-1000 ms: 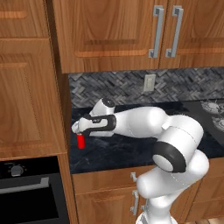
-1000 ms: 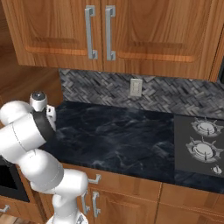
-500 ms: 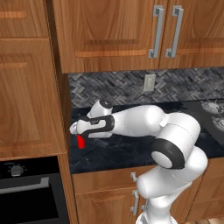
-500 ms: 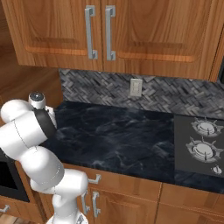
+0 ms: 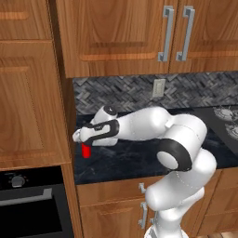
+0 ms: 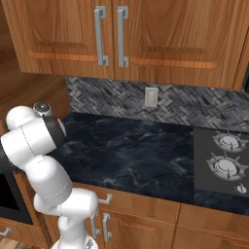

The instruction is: Four empty soda cans are scattered around the kitchen. Gather all the cans and cluster them next to the stove for recycling.

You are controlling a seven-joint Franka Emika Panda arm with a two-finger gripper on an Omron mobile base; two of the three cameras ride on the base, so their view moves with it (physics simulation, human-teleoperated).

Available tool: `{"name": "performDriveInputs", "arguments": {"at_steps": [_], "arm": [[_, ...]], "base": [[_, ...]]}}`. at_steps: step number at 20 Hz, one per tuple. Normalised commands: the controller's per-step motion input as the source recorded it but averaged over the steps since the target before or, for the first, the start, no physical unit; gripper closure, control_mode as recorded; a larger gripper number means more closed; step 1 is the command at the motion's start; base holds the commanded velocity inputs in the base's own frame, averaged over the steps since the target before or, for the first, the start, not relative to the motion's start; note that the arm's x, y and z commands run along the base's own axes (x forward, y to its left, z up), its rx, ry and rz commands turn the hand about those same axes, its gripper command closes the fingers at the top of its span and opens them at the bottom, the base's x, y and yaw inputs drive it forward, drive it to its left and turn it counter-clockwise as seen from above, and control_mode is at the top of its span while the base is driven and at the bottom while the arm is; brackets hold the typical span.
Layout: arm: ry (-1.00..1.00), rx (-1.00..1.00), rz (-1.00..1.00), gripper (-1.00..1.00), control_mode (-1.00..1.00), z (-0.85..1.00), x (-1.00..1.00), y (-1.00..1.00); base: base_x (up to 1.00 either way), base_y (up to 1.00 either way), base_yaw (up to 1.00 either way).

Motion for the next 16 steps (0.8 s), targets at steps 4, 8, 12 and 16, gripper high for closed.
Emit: {"name": "performDriveInputs", "arguments": {"at_steps": [4,8,12,16], "arm": [[0.01,0.0,0.0,-1.0,-1.0,-0.17,0.0,0.18],[0.0,-0.01,0.0,-1.0,-1.0,-0.09,0.0,0.05],[0.0,-0.01,0.0,-1.0,-1.0,-0.1,0.04,0.0],[0.0,0.0,0.0,-1.0,-1.0,-0.11,0.08,0.02]], "base": [[0.0,0.0,0.0],[0.0,0.0,0.0],[0.0,0.0,0.0],[0.0,0.0,0.0]]}}
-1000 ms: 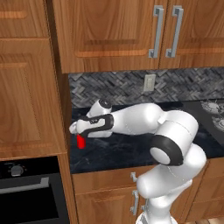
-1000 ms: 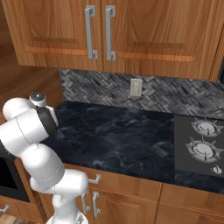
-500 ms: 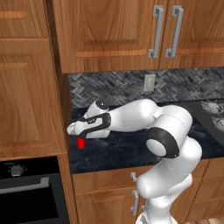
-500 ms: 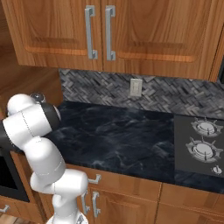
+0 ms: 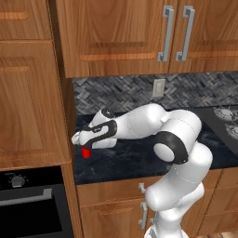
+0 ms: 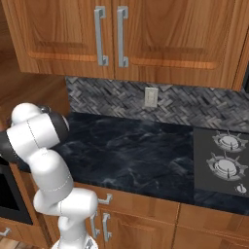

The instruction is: Four empty soda cans are scattered around the kitchen. Gather all the cans and cluster them next to the stove for recycling.

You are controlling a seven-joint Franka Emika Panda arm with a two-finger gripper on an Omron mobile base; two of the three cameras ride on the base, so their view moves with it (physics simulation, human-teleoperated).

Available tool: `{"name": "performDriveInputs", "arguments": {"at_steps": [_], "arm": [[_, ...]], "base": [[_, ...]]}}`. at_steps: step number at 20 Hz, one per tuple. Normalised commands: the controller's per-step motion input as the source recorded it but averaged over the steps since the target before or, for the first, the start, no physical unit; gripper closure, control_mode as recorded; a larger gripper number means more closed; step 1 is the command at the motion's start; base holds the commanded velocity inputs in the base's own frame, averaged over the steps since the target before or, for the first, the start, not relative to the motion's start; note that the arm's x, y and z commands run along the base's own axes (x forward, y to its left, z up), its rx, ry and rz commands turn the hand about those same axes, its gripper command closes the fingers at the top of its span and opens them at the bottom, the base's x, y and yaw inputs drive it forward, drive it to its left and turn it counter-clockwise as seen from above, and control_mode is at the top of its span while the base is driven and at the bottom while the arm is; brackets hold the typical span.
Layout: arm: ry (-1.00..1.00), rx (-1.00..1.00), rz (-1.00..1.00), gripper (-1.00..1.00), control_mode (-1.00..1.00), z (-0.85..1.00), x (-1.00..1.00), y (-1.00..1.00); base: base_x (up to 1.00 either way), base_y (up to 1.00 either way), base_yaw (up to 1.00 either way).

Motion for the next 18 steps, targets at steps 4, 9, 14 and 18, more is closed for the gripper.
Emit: {"name": "performDriveInputs", "arguments": {"at_steps": [4,9,14,18], "arm": [[0.0,0.0,0.0,-1.0,-1.0,-0.12,0.1,0.11],[0.0,0.0,0.0,1.0,-1.0,-0.08,0.06,0.13],[0.0,0.0,0.0,1.0,-1.0,0.0,0.0,0.0],[0.0,0.0,0.0,1.0,-1.0,0.02,0.0,0.0]], "base": [[0.0,0.0,0.0],[0.0,0.0,0.0],[0.0,0.0,0.0],[0.0,0.0,0.0]]}}
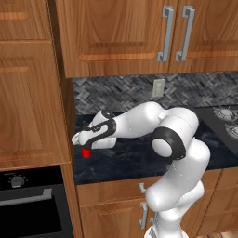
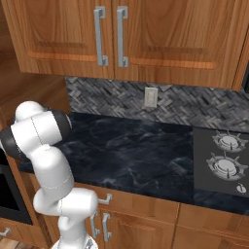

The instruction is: Four empty soda cans are scattered around the kitchen. Gather all the cans and cluster them next to the stove for recycling.

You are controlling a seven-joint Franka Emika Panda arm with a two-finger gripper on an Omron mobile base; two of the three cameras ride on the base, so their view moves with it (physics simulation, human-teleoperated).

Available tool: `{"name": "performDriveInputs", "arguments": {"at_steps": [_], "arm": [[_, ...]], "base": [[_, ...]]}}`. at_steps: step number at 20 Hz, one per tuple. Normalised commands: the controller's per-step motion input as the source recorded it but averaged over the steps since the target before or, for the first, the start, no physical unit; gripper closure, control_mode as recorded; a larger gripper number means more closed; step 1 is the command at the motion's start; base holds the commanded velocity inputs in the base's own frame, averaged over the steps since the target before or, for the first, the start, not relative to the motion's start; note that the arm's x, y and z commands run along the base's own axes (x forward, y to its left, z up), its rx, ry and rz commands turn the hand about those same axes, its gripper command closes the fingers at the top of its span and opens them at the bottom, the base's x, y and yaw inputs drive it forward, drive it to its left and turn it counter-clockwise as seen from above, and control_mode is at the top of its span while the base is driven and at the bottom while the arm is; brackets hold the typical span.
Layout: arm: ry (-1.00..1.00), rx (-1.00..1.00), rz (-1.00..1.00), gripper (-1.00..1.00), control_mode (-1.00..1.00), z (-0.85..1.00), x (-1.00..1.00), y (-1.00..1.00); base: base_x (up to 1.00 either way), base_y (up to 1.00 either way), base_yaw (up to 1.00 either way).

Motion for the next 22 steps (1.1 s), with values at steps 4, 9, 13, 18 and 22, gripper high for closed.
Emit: {"name": "performDriveInputs", "arguments": {"at_steps": [4,9,13,18,22], "arm": [[0.0,0.0,-0.02,1.0,-1.0,0.26,-0.01,-0.02],[0.0,-0.01,-0.05,1.0,-1.0,0.49,-0.26,-0.28],[0.0,0.0,-0.01,1.0,-1.0,0.68,-0.26,-0.48],[0.0,0.0,0.0,1.0,-1.0,0.72,-0.34,-0.66],[0.0,-0.02,0.0,1.0,-1.0,0.51,-0.48,-0.73]], "base": [[0.0,0.0,0.0],[0.0,0.0,0.0],[0.0,0.0,0.0],[0.0,0.0,0.0],[0.0,0.0,0.0]]}}
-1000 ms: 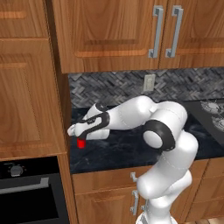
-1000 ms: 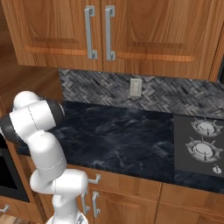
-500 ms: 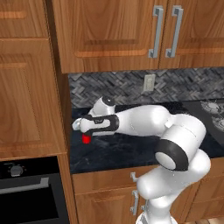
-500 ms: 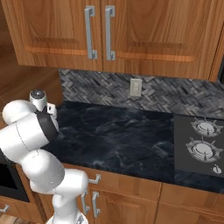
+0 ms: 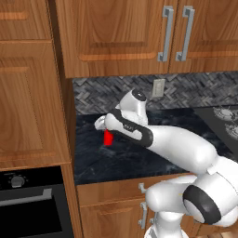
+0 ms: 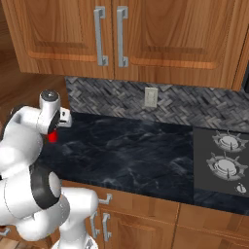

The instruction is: Four empty soda cans are scattered around the kitchen. Gather all the cans and cluster them next to the stove for recycling.

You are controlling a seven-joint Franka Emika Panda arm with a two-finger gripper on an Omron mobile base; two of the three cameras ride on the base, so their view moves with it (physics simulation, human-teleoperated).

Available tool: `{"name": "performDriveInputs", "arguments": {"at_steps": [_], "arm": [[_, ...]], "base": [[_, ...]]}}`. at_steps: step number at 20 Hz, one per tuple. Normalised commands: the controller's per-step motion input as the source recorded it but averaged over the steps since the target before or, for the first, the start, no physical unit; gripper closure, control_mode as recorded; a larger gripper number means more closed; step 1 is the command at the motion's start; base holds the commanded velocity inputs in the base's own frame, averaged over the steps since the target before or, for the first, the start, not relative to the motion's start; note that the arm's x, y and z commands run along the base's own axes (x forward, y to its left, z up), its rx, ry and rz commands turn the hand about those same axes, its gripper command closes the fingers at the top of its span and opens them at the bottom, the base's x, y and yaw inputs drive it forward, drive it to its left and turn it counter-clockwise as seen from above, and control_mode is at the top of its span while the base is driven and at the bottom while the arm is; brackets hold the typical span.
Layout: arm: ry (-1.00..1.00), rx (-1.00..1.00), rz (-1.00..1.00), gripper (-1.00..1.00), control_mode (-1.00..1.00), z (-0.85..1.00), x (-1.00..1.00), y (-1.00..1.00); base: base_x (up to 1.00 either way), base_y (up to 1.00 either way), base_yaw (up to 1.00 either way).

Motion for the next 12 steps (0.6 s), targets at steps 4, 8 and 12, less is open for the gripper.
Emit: {"name": "performDriveInputs", "arguments": {"at_steps": [4,8,12], "arm": [[-0.04,-0.02,0.0,1.0,-1.0,0.39,-0.54,-0.81],[-0.1,-0.04,0.0,1.0,-1.0,0.41,-0.62,-0.79],[-0.09,-0.05,0.0,1.0,-1.0,0.47,-0.67,-0.73]], "base": [[0.0,0.0,0.0],[0.0,0.0,0.0],[0.0,0.0,0.0]]}}
